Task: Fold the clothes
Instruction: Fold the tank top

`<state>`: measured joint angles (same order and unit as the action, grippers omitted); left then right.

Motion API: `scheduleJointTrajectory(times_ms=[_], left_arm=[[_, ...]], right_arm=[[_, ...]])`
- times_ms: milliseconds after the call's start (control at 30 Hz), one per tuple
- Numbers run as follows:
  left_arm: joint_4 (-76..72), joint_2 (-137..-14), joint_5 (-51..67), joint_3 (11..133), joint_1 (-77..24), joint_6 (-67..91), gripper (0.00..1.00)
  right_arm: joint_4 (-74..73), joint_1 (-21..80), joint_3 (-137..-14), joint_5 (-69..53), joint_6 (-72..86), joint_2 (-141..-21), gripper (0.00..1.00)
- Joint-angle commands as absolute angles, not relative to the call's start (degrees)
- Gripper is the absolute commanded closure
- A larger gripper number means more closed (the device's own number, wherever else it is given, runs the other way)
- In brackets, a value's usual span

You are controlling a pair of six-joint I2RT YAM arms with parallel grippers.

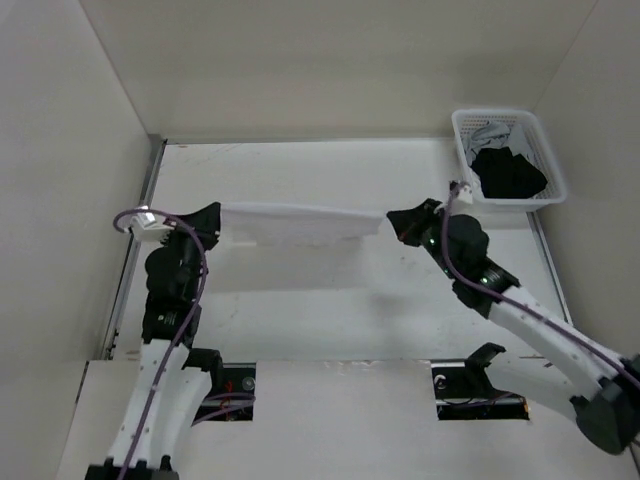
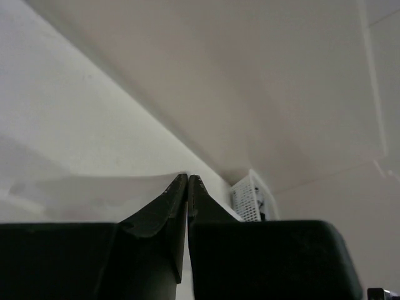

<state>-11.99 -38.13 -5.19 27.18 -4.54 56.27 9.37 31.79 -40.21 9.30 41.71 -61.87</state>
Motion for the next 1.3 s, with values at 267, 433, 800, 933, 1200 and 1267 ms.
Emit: scheduleJointTrajectory(times_ms=[267, 433, 800, 933, 1200, 1267], left_arm=[[21.1, -17.9, -6.1, 42.2, -8.4, 52.5, 1.0], [19.3, -21.1, -7.9, 37.0, -9.1, 52.4, 1.0], [-15.2, -72.5, -11.3, 39.0, -9.1, 52.7, 1.0], [-16.8, -86.2, -10.9, 50.6, -7.9, 52.6, 1.0], [-18.2, -87.4, -10.9, 50.6, -6.7, 50.5, 0.99], [-19.7, -84.7, -10.9, 47.1, -6.9, 50.2, 0.99]], right_arm=[[-25.9, 57.2, -52.2, 31.9, 36.7, -33.3, 0.96], [-20.5, 53.9, -50.0, 28.7, 35.9, -39.8, 0.96], [6.3, 26.4, -60.4, 3.4, 38.0, -91.2, 0.96], [6.7, 21.7, -70.6, 0.0, 39.2, -103.0, 0.97], [6.2, 18.3, -74.5, -3.3, 39.0, -105.2, 0.96], [6.9, 18.3, -71.4, -3.5, 39.2, -103.1, 0.96]])
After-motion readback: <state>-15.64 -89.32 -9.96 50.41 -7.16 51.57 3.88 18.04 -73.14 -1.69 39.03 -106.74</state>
